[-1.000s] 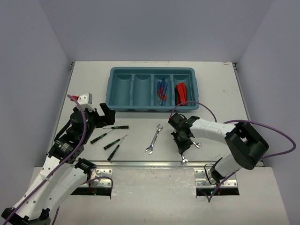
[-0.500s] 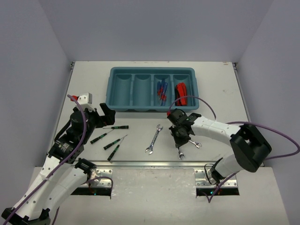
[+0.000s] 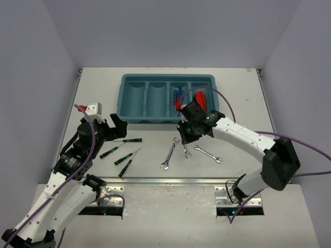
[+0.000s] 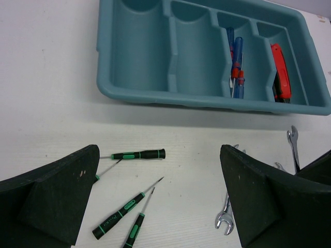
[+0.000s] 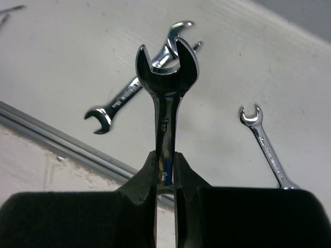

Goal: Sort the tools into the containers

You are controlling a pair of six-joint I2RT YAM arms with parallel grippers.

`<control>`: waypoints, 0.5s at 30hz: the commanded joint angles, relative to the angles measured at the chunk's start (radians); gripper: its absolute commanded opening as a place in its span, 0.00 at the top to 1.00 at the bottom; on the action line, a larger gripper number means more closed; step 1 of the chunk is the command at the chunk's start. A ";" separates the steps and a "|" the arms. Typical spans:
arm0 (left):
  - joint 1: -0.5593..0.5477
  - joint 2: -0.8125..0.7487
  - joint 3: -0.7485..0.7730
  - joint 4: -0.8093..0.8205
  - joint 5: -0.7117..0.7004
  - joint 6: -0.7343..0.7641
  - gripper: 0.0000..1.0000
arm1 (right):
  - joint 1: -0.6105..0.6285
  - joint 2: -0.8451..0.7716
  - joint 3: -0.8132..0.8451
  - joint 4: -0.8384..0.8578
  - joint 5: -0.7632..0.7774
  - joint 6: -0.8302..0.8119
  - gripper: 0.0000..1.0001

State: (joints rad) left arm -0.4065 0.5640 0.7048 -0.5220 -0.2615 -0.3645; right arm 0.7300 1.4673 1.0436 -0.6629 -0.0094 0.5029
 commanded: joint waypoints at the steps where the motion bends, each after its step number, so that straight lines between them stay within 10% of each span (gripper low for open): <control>1: -0.009 0.002 0.005 0.034 -0.004 0.001 0.00 | 0.000 0.062 0.191 0.023 -0.015 -0.029 1.00; 15: -0.011 -0.007 0.002 0.036 0.001 0.002 0.00 | -0.097 0.606 0.911 -0.014 -0.015 -0.024 1.00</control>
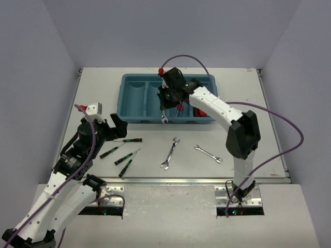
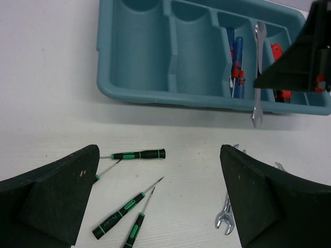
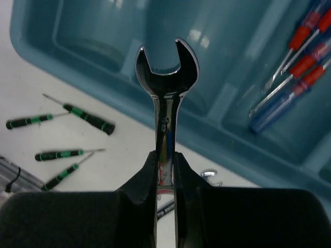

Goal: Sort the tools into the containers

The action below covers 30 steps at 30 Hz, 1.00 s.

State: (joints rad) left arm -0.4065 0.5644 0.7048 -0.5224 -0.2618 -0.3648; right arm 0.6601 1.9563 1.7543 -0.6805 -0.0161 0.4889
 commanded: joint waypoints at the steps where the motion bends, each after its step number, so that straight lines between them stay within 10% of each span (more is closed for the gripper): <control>1: -0.011 -0.008 0.002 0.036 0.004 0.003 0.00 | -0.035 0.122 0.208 0.001 -0.009 -0.009 1.00; 10: -0.013 -0.012 0.001 0.040 0.010 0.006 0.00 | -0.105 0.353 0.463 0.075 -0.066 0.024 0.96; 15: -0.012 -0.011 0.000 0.040 0.010 0.006 0.00 | -0.105 0.368 0.472 0.070 -0.048 0.032 0.44; 21: -0.012 -0.004 0.001 0.042 0.016 0.007 0.00 | -0.102 0.222 0.451 0.029 -0.036 -0.002 0.25; 23: -0.012 -0.006 0.001 0.041 0.015 0.007 0.00 | -0.097 0.120 0.396 -0.008 -0.014 -0.060 0.01; 30: -0.012 -0.030 -0.001 0.043 0.013 0.007 0.00 | -0.098 -0.336 -0.247 -0.058 0.167 -0.347 0.01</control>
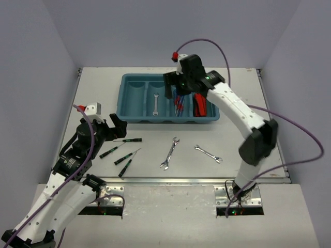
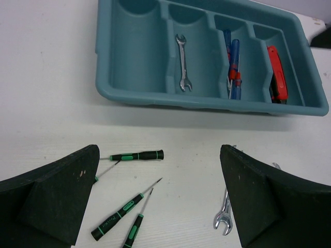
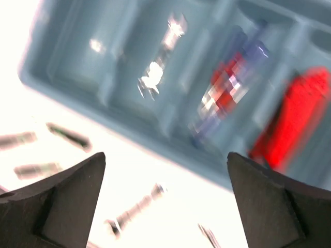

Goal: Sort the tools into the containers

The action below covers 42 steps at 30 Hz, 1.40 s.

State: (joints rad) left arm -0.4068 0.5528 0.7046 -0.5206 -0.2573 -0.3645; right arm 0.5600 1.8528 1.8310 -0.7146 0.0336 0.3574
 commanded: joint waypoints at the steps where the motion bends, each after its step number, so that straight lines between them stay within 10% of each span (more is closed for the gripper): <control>1: -0.012 -0.020 -0.001 0.043 0.012 0.007 0.00 | 0.002 -0.295 -0.479 -0.020 0.130 -0.256 0.01; 12: -0.013 -0.016 -0.002 0.045 0.025 0.012 0.00 | 0.004 -0.468 -0.902 -0.081 0.088 -0.279 0.03; 28: -0.026 -0.027 -0.004 0.045 0.021 0.012 0.00 | -0.024 -0.272 -0.986 0.106 -0.010 -0.438 0.03; 33: -0.029 -0.031 -0.002 0.043 0.013 0.010 0.00 | -0.029 -0.190 -0.989 0.106 0.019 -0.435 0.16; 42: -0.032 -0.028 -0.002 0.043 0.010 0.010 0.00 | -0.029 -0.137 -1.012 0.085 -0.015 -0.386 0.73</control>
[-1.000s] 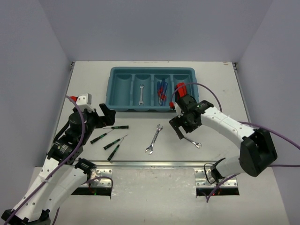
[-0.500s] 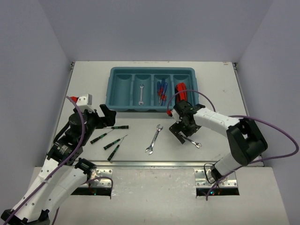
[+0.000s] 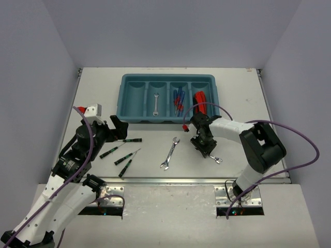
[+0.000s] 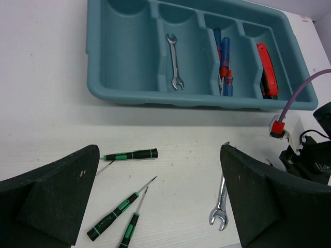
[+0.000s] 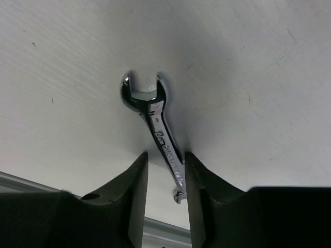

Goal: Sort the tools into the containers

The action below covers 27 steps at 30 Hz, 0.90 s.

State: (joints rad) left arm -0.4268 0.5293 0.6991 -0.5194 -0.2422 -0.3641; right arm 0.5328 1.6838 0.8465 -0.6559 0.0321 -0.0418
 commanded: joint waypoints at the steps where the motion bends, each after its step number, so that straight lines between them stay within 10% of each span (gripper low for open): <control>1: -0.012 -0.003 0.004 0.042 -0.006 0.010 0.00 | -0.002 0.030 -0.030 0.022 -0.025 0.012 0.78; 7: -0.012 -0.002 0.004 0.039 -0.008 0.010 0.00 | 0.006 -0.003 -0.022 -0.002 -0.068 0.049 0.99; 21: -0.012 0.017 0.004 0.044 0.000 0.011 0.00 | 0.162 -0.265 -0.004 -0.031 -0.053 0.175 1.00; 27: -0.012 0.020 0.005 0.042 -0.002 0.011 0.00 | 0.170 -0.395 0.011 0.164 -0.309 0.207 1.00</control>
State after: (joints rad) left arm -0.4271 0.5453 0.6991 -0.5194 -0.2424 -0.3638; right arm 0.6982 1.3747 0.8134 -0.6583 -0.0758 0.1138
